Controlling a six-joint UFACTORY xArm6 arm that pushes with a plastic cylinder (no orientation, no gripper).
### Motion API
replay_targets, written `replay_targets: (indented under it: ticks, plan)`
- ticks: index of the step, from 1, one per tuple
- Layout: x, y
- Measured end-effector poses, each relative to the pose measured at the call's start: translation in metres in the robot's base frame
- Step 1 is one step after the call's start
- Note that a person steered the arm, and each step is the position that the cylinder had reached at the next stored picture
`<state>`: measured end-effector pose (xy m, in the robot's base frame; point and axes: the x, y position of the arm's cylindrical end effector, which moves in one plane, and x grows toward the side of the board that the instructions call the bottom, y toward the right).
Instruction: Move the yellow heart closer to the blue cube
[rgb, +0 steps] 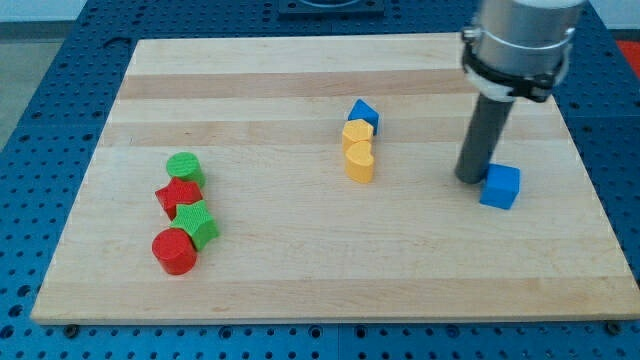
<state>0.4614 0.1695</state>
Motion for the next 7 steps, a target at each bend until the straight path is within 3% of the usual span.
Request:
replay_targets:
  ticks: [1,2,4,5,6,7]
  plan:
    - [0.000,0.012]
    - [0.000,-0.016]
    - [0.034,-0.134]
    - [0.021,-0.177]
    - [-0.009,-0.176]
    - [-0.010,-0.151]
